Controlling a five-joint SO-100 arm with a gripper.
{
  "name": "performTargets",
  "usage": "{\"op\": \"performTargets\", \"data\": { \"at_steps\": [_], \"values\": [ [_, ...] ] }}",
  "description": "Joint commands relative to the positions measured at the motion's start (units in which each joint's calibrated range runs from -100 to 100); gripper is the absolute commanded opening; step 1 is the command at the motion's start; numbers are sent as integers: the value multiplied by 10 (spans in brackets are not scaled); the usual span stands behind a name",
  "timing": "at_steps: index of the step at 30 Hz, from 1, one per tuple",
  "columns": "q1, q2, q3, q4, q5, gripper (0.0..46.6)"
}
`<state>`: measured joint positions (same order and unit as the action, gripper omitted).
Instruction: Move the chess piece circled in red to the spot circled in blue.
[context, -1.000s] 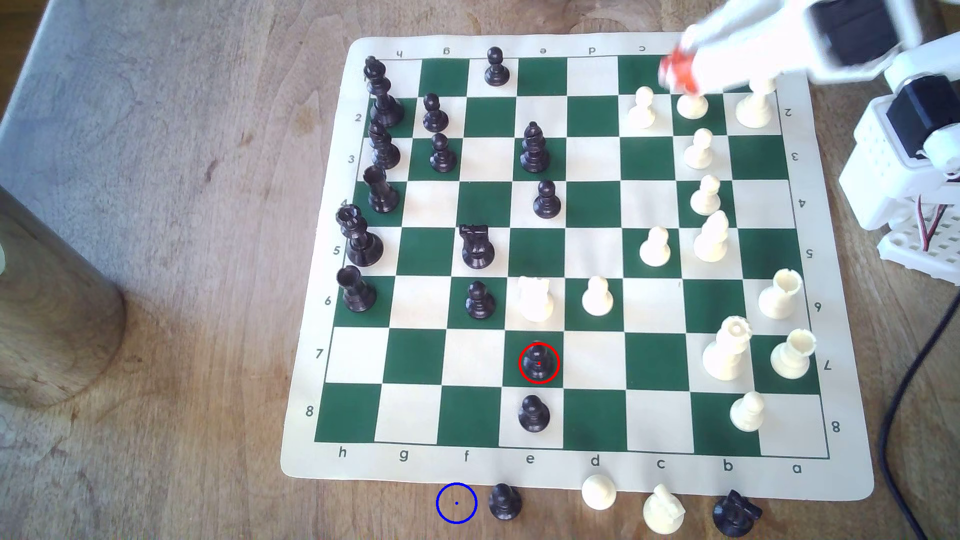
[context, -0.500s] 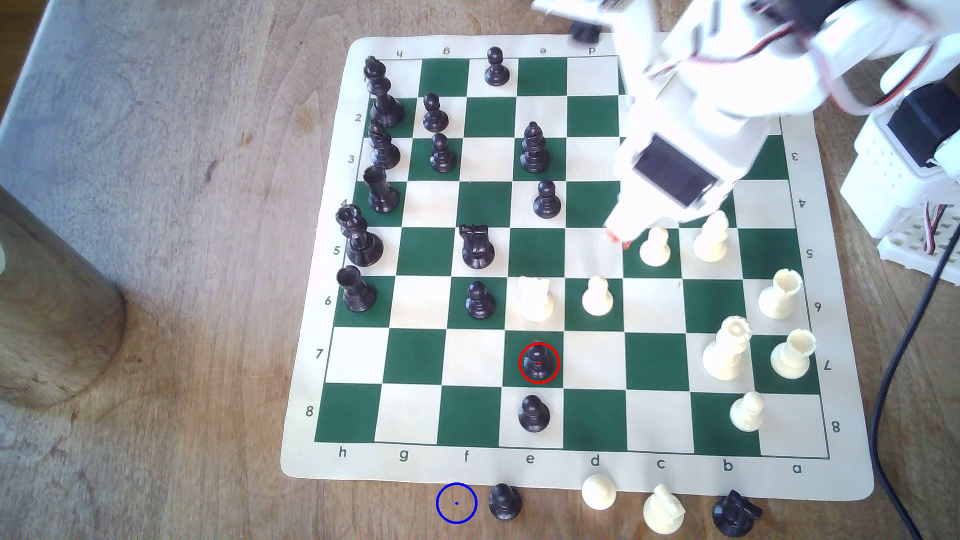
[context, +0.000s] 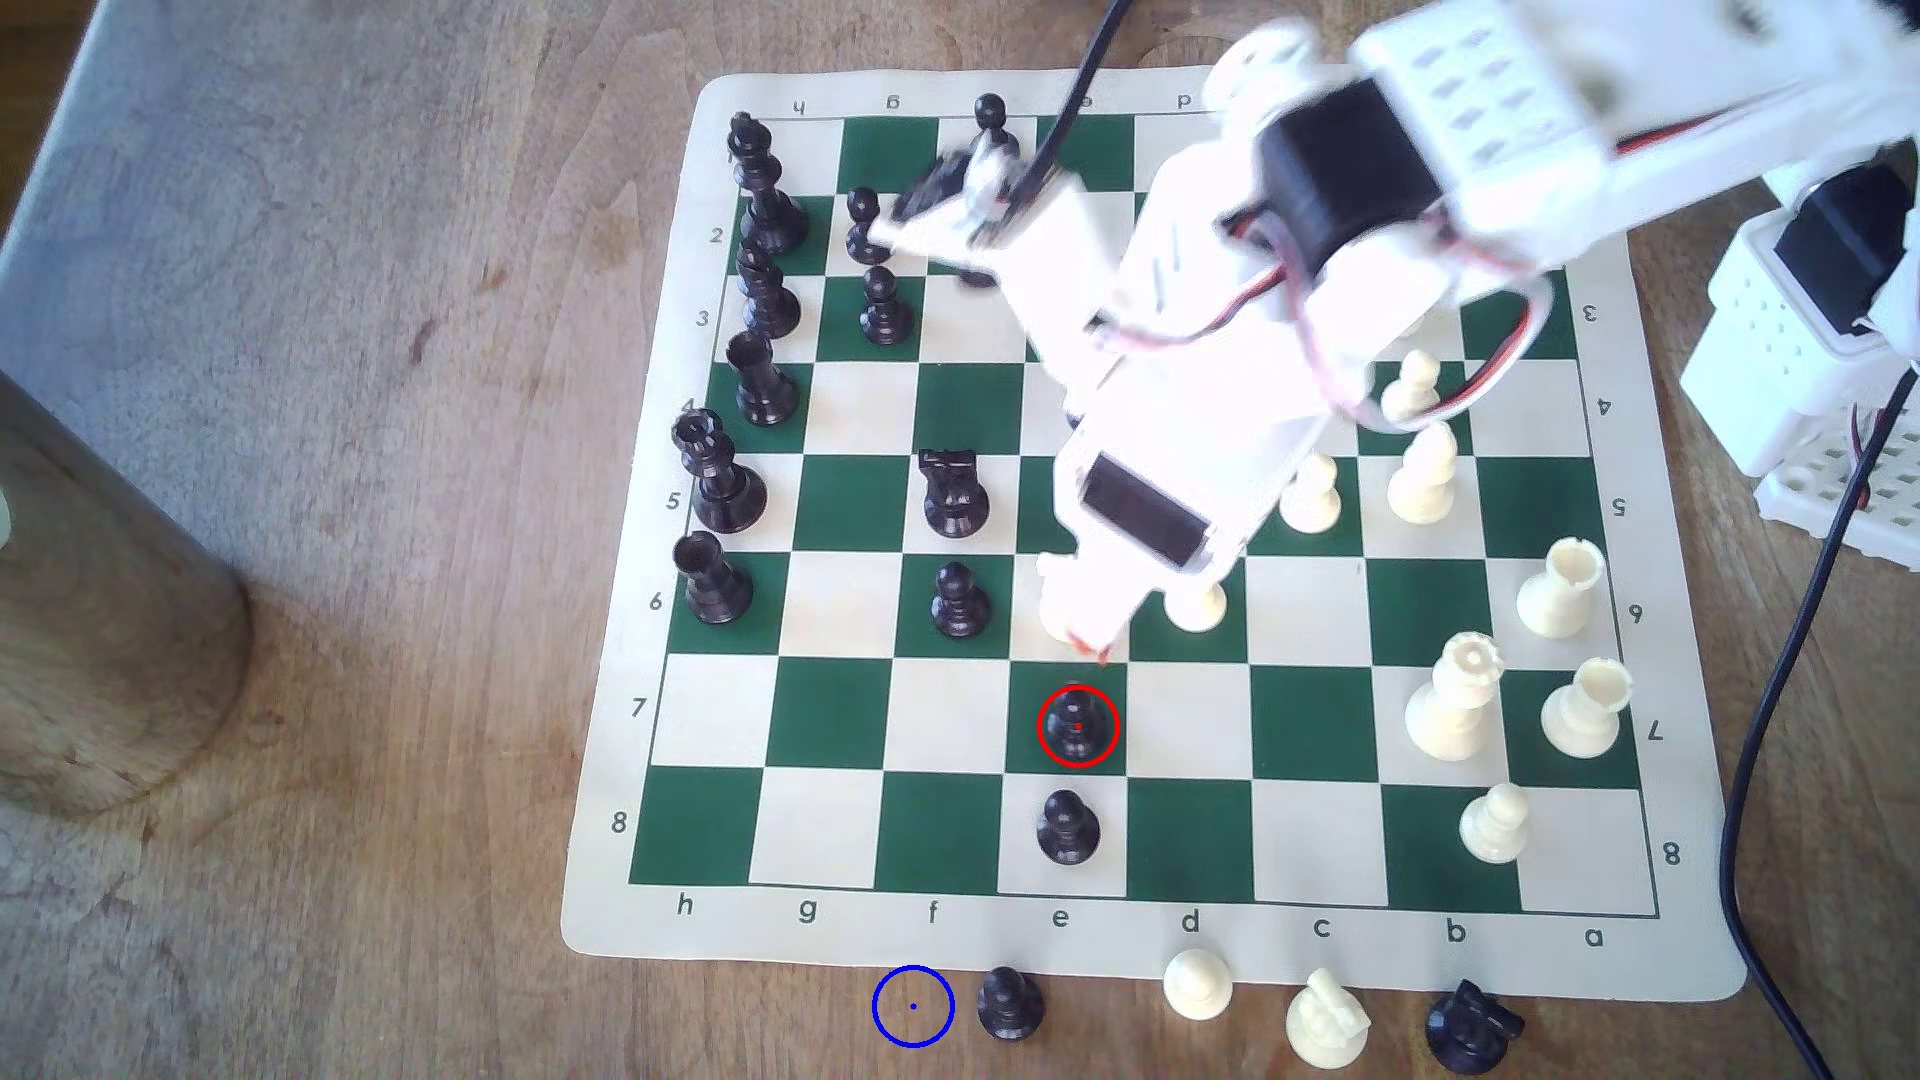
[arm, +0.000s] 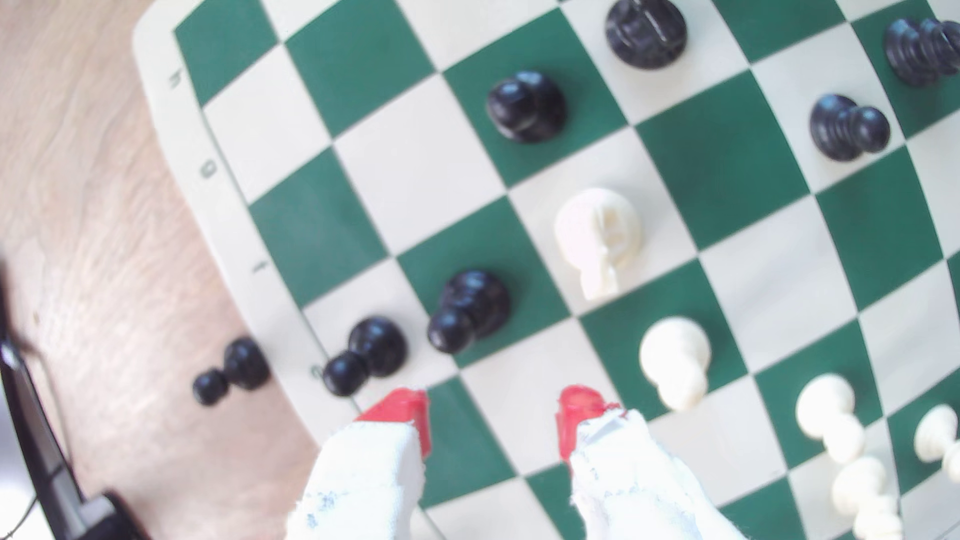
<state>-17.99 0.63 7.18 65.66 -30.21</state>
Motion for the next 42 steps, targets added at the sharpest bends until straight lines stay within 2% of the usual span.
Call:
{"op": "performTargets", "data": {
  "at_steps": [1,12,30,33,36,39,42],
  "values": [
    [-3,12,-72,-8,2,136],
    [-18,105,-156,-8,-1,123],
    [-17,175,-185,-24,6,109],
    [-18,183,-192,-26,6,89],
    [-15,186,-190,-28,6,35],
    [-14,180,-187,-28,9,13],
    [-14,174,-187,-27,10,10]
  ]
}}
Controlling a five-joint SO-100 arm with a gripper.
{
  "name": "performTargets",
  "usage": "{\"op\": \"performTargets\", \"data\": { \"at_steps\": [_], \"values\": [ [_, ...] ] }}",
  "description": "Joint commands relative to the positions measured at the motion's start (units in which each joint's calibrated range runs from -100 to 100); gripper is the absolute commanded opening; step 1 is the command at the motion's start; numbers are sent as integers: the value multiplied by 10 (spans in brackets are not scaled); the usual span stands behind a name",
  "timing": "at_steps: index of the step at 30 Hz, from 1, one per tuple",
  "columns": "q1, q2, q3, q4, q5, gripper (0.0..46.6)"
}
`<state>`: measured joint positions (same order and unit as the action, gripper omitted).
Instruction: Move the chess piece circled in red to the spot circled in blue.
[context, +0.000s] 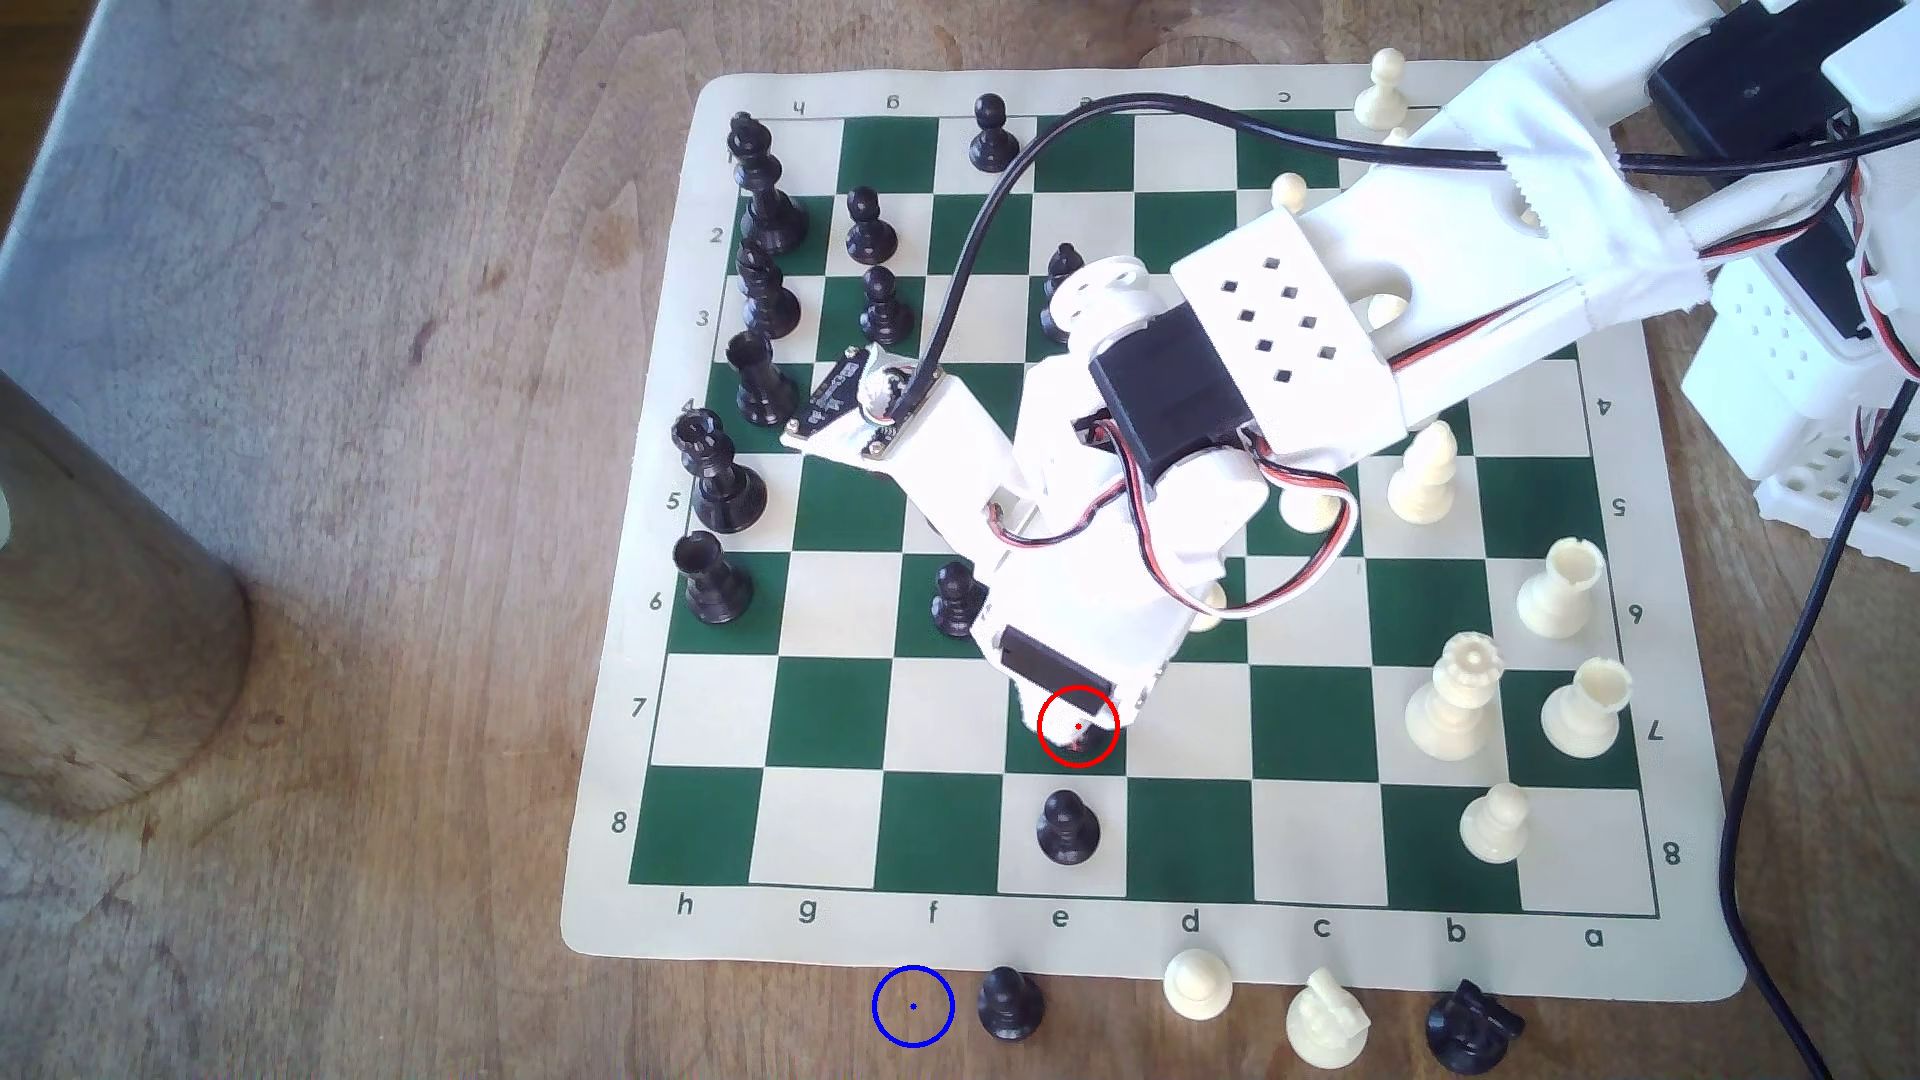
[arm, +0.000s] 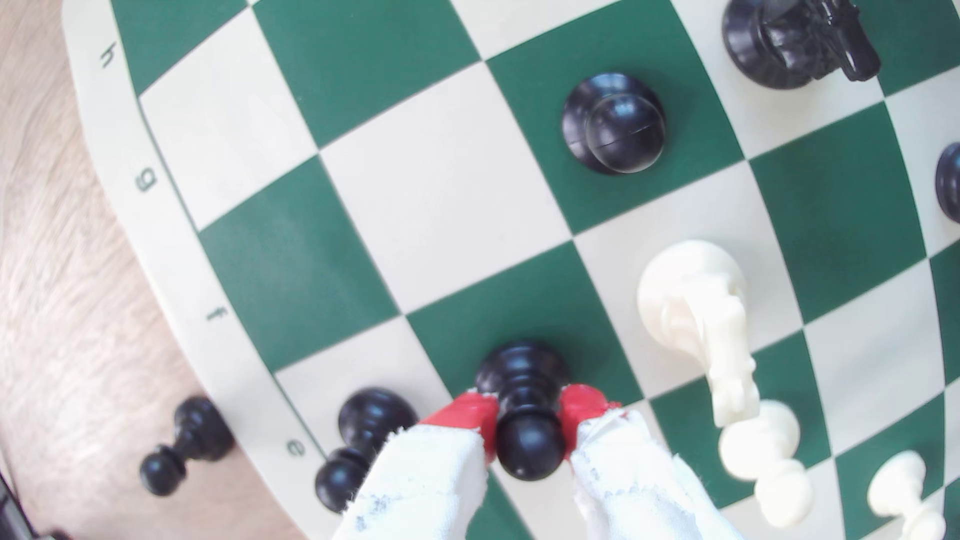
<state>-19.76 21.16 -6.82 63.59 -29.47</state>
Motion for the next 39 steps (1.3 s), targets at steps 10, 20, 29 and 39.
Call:
{"op": "performTargets", "data": {
  "at_steps": [10,20,29,39],
  "values": [
    [12,-94,-159,73,7,8],
    [-39,-69,-203,28,21,8],
    [-74,27,-270,-37,24,8],
    [-93,102,-303,-78,28,10]
  ]
}}
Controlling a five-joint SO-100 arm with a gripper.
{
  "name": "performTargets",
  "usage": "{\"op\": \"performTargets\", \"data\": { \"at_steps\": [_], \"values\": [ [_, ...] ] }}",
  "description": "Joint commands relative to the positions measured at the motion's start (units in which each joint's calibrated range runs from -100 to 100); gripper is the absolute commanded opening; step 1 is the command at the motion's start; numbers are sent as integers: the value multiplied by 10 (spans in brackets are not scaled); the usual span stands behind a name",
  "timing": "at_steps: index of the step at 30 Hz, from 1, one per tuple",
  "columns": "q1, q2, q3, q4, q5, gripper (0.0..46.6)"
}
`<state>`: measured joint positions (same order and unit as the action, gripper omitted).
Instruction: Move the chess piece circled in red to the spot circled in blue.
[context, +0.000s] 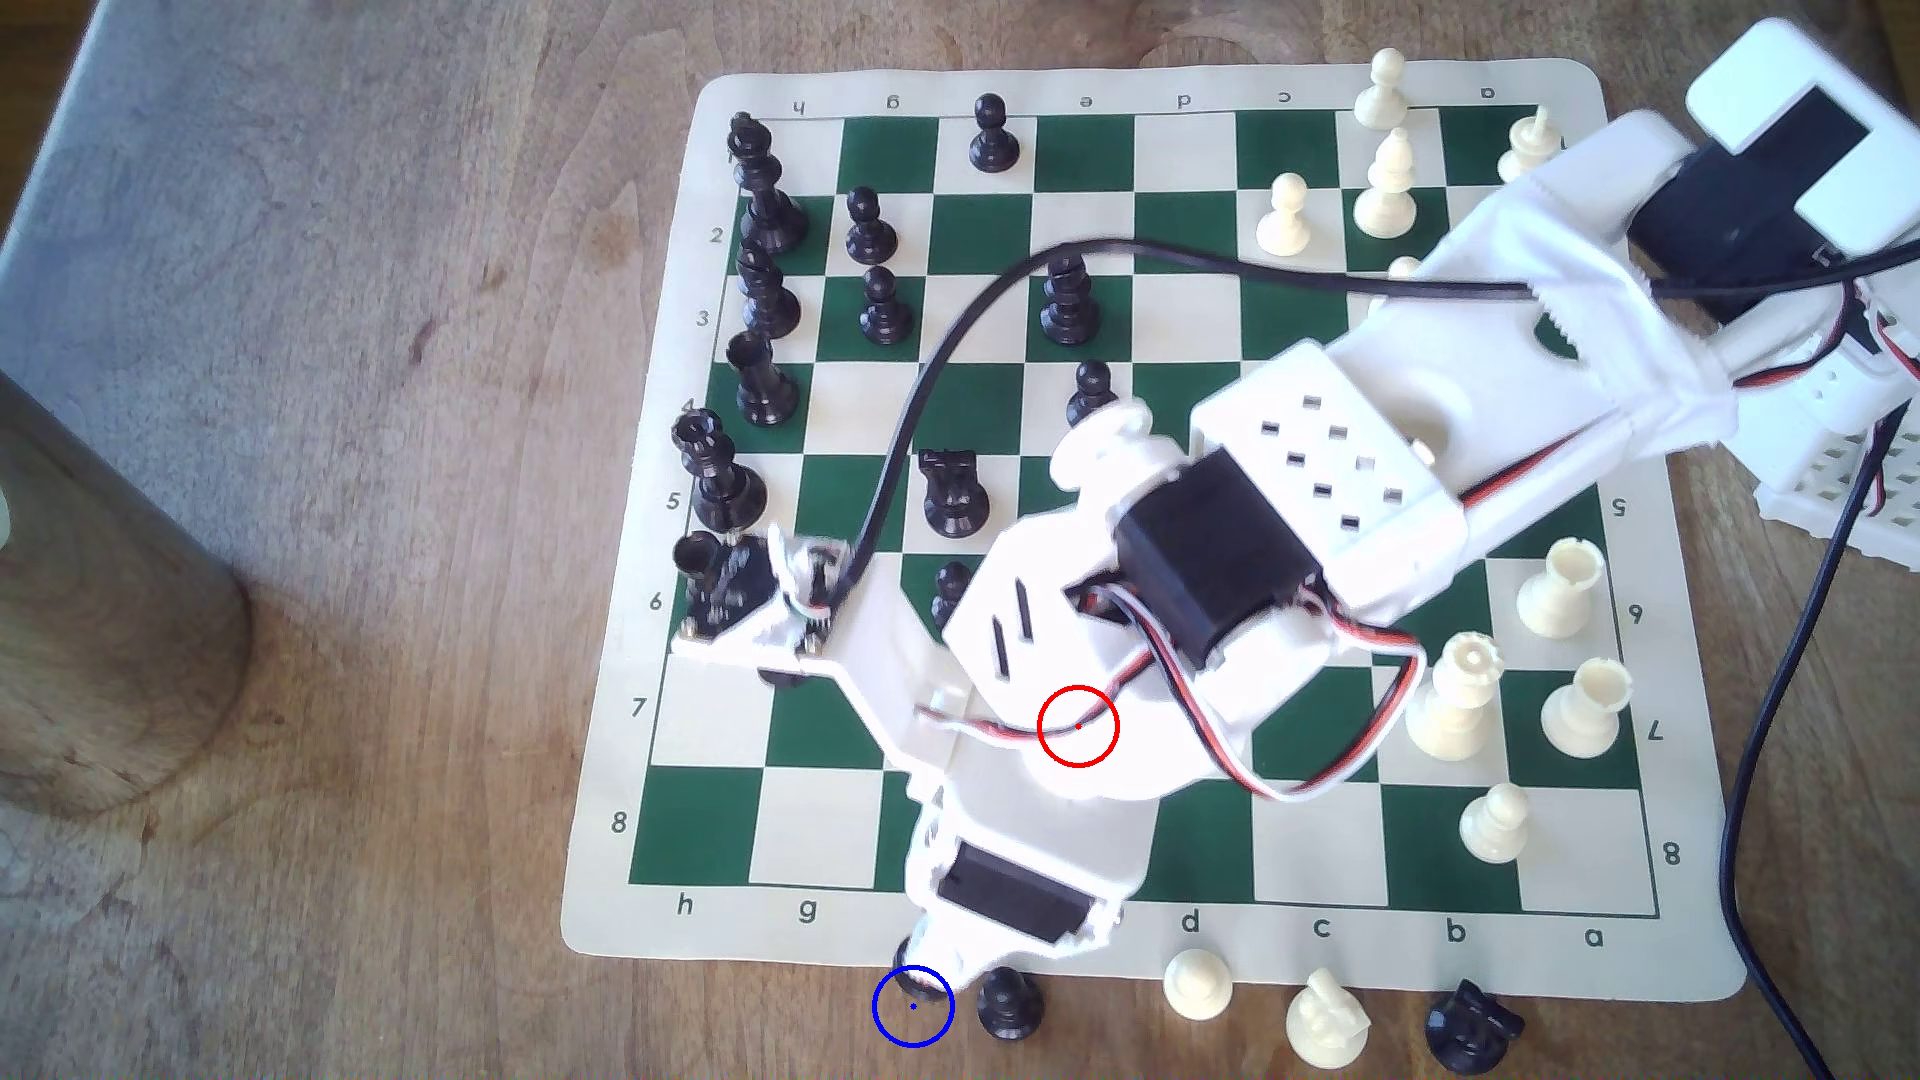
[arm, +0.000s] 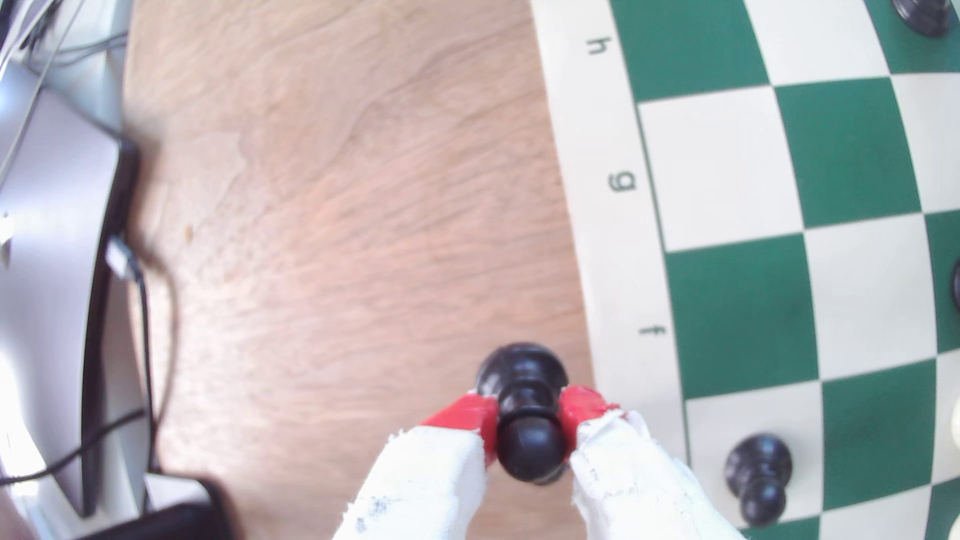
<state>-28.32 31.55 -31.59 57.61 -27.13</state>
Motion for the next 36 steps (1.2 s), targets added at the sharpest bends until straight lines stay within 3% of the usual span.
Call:
{"op": "performTargets", "data": {
  "at_steps": [1,10,32,36],
  "values": [
    [-7,5,-58,-20,5,10],
    [10,53,-96,-36,16,10],
    [10,76,-99,-34,16,14],
    [7,74,-99,-29,16,46]
  ]
}}
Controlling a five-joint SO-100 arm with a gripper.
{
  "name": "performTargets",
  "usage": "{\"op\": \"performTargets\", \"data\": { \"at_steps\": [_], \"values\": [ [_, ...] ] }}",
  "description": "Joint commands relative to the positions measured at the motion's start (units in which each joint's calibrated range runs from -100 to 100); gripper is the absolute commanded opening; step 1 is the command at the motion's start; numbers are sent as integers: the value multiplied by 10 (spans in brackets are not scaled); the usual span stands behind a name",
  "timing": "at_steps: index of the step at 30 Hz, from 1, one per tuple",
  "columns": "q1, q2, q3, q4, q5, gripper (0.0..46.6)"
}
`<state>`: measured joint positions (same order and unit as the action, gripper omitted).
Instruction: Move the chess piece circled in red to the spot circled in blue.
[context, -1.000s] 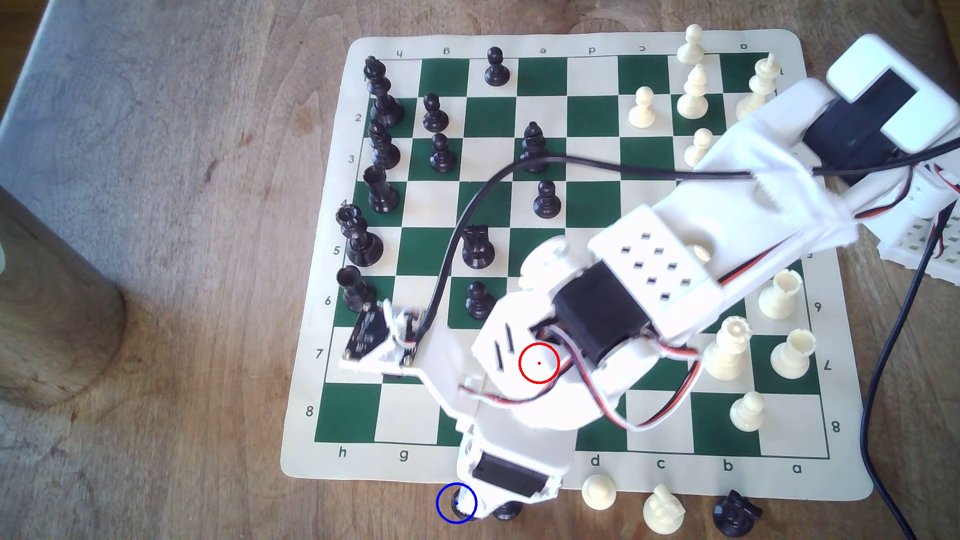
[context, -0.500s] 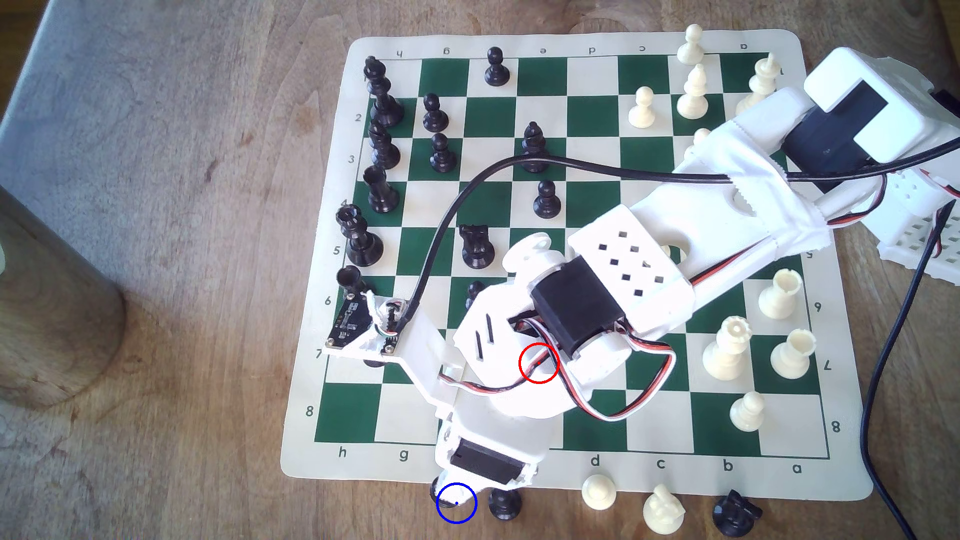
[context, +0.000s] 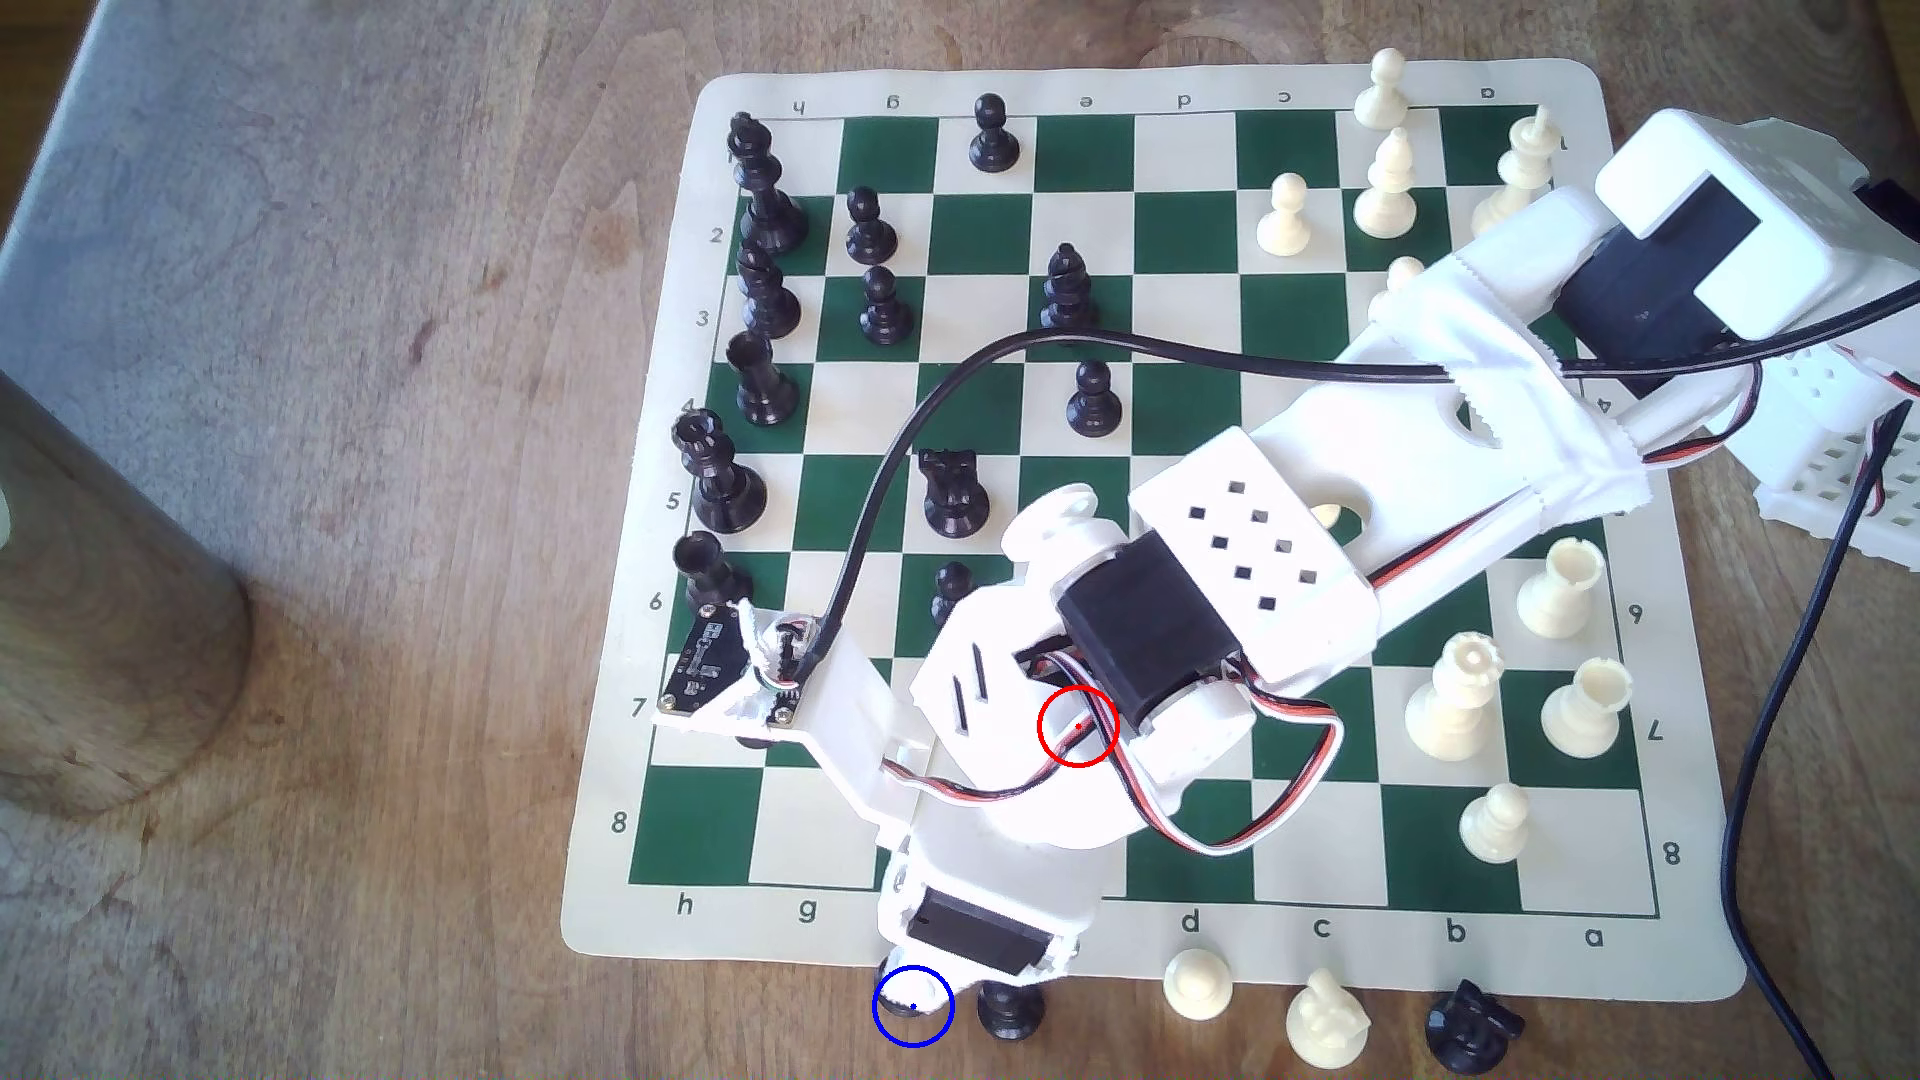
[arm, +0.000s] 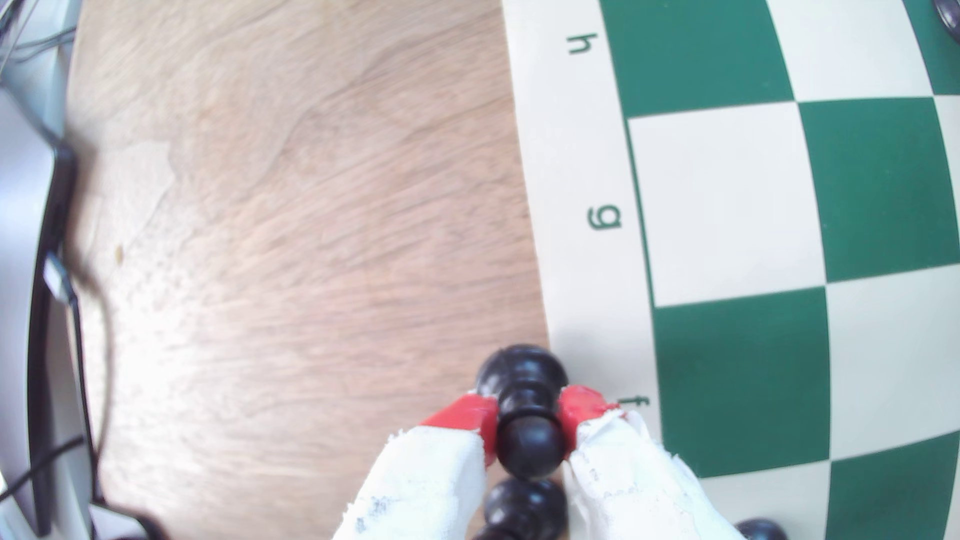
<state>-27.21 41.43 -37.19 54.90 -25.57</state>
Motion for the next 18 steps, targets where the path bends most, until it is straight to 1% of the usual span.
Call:
{"op": "performTargets", "data": {
  "at_steps": [1,2,5,7,10,15,18],
  "values": [
    [-4,-25,-43,1,0,80],
    [-4,-25,-43,1,0,107],
    [-4,-26,-43,5,0,145],
    [-4,-29,-43,10,-1,186],
    [0,-34,-44,20,-3,222],
    [7,-50,-50,38,-4,249],
    [7,-76,-51,58,-9,261]
  ]
}}
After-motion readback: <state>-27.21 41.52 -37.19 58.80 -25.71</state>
